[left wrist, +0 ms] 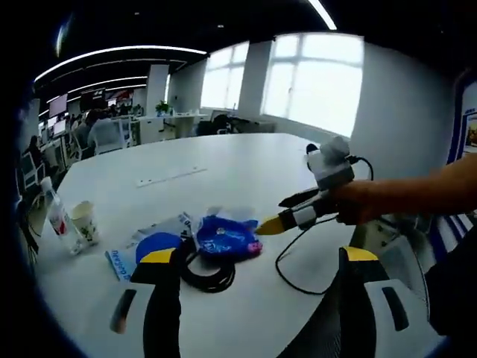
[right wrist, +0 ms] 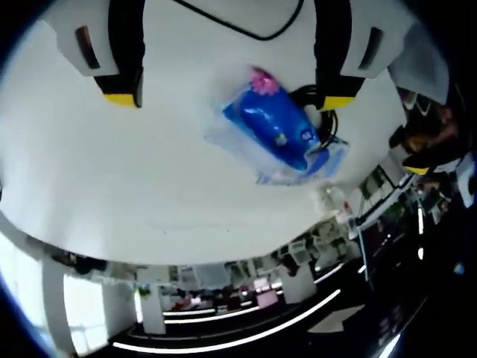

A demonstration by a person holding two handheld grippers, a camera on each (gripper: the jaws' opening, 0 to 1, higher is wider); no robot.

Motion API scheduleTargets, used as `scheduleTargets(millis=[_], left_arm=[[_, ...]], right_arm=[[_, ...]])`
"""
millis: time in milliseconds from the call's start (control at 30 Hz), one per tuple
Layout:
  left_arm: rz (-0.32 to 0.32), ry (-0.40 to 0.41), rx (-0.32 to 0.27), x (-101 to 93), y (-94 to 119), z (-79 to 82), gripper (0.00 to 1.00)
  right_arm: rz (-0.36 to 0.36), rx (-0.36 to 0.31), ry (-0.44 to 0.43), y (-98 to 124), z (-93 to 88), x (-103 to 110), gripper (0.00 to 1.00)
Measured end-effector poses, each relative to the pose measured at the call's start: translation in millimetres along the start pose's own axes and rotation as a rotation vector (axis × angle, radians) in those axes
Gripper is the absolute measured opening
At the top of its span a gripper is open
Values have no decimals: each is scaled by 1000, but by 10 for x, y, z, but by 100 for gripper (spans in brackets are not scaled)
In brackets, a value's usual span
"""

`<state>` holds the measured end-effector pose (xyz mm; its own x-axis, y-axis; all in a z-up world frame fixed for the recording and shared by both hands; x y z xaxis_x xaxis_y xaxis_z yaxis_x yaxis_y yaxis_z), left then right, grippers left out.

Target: Arrange the tabletop items into an orderly group along one side of the table until the central work area is clear of visible clutter.

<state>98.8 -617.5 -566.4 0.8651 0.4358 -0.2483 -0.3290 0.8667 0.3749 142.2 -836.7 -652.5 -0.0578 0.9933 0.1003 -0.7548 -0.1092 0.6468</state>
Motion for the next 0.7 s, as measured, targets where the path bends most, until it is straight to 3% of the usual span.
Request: scheduleTargets(millis=[333, 700], left_arm=[[-36, -19, 48, 190, -303, -7, 89], [-40, -7, 78, 432, -566, -2, 88]], right_arm=[[-36, 10, -63, 131, -202, -119, 95], [-56, 18, -91, 175, -304, -158, 94]])
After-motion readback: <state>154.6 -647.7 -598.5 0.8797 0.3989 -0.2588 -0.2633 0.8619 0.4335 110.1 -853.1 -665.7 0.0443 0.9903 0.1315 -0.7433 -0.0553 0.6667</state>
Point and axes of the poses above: the point that each gripper's makers call its tool centre point, and the gripper's own axes: y roughly backward along the fingers, x roughly to its left, z roughly out of its top, the point moved 6 cm from there along y, roughly backward along the fingers, and after that the axes turned 10 degrees about -z, right-handed, at the moved point
